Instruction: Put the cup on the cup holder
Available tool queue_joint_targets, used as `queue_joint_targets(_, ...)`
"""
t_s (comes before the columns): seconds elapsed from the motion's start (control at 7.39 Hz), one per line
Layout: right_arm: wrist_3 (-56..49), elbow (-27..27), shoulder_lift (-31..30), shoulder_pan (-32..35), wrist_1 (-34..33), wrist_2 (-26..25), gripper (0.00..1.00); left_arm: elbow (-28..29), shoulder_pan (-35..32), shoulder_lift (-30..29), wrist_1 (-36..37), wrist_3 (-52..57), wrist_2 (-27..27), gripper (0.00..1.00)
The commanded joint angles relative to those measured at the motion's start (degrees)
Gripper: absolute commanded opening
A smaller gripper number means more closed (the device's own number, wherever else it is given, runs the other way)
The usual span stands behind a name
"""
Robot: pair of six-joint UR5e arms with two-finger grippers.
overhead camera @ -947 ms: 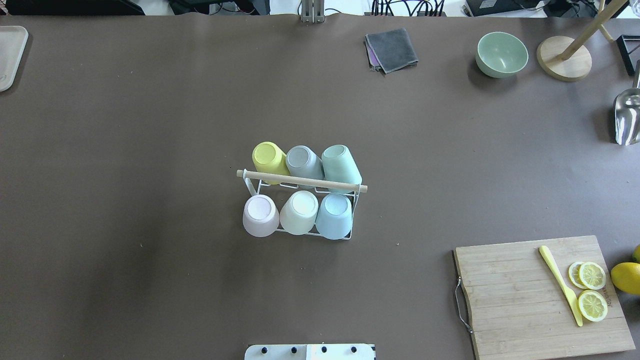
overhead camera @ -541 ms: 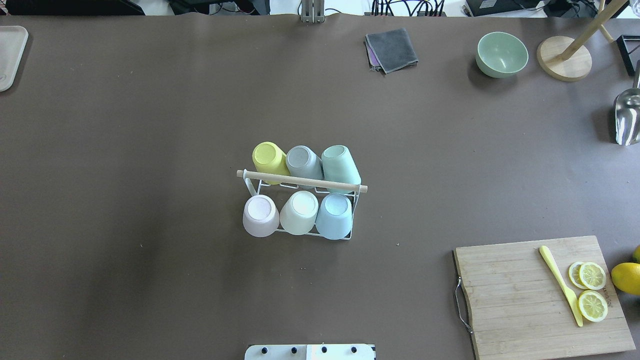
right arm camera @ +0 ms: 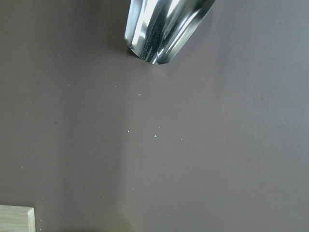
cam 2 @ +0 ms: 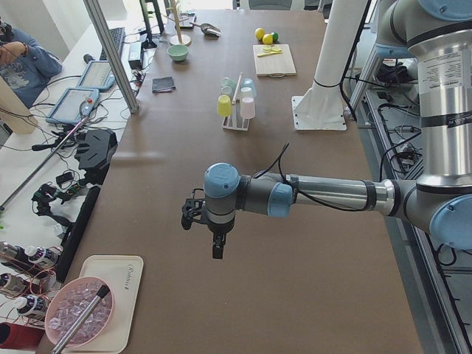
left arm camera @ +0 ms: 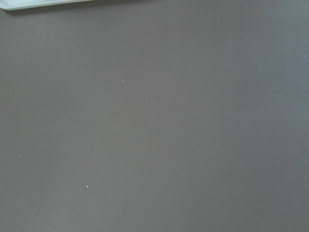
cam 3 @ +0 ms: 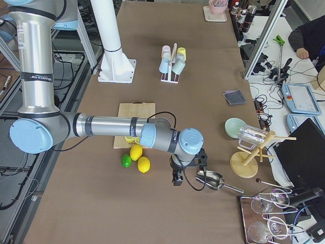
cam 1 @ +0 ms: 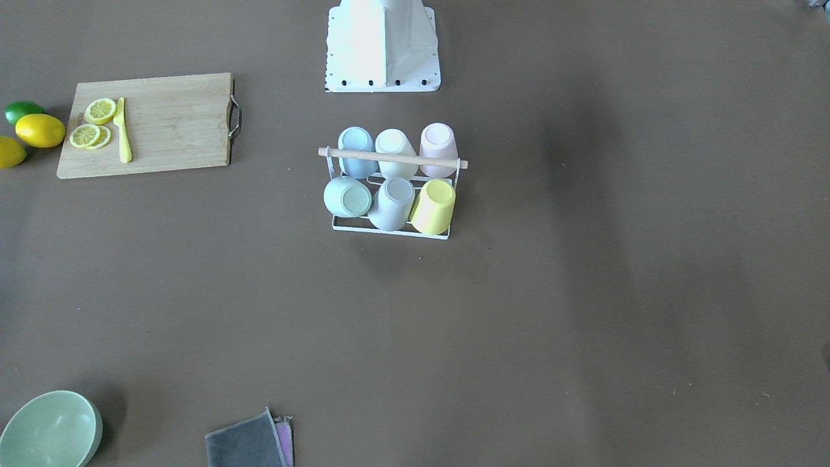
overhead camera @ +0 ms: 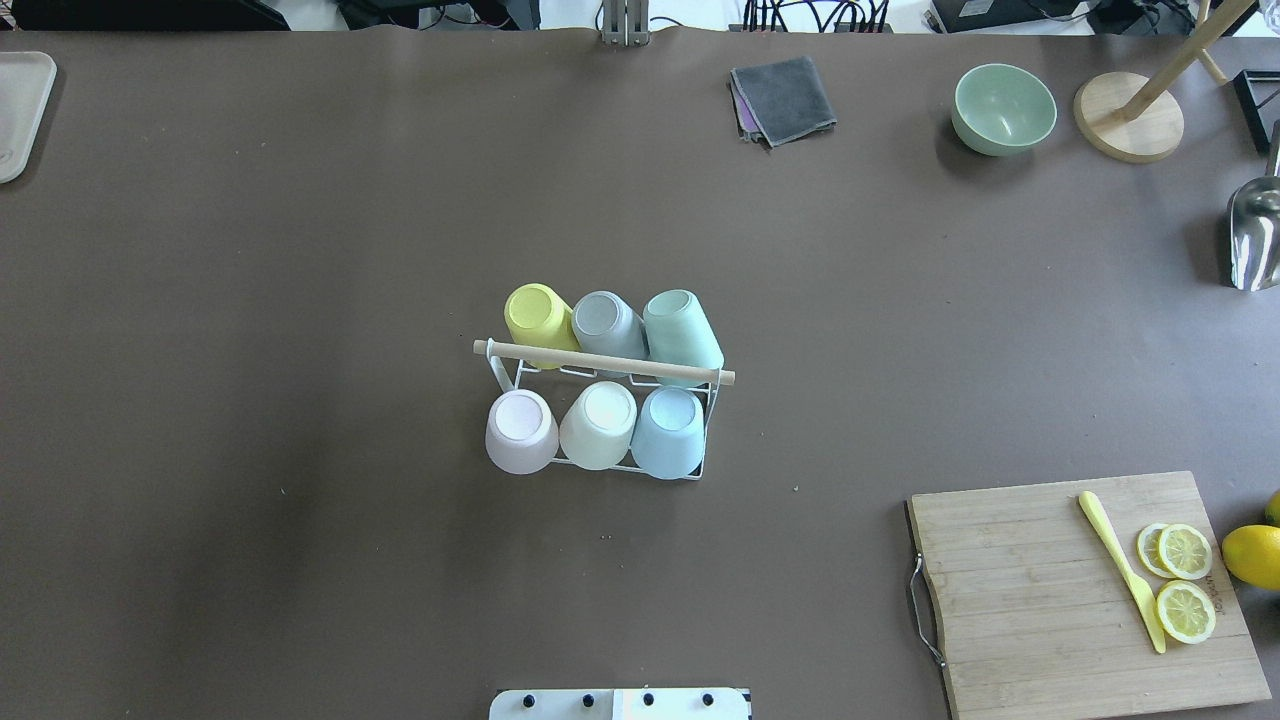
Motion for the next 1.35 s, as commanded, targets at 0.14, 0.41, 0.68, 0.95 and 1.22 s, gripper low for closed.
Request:
queue_joint_targets(0.14, 0.50, -0.38, -0.18, -0.04, 0.53, 0.10, 1.00, 0.06, 0.00, -0.02, 0.00, 0.00, 0.10, 0.99)
queue_joint_targets(0.41, 0.50, -0.21, -0.09, 0.05, 0.53, 0.53, 1.00, 0.15, 0.00, 0.07, 0.00, 0.09, 0.10, 0.99)
queue_joint_targets(0.68, 0.50, -0.21, -0.18, -0.04, 0.53, 0.71, 1.00, 0.15, 0.09, -0.02, 0.00, 0.09, 0.10, 0.99)
queue_joint_targets(0.95, 0.50, -0.39, -0.09, 0.05, 0.53, 0.98, 1.00, 0.06, 0.00, 0.07, 0.00, 0.18, 0.01, 0.99)
queue_joint_targets(1.22, 0.50, -0.47, -0.09, 0.05, 0.53, 0.98, 1.00, 0.06, 0.00, 0.07, -0.09, 0.44, 0.10, 0.99)
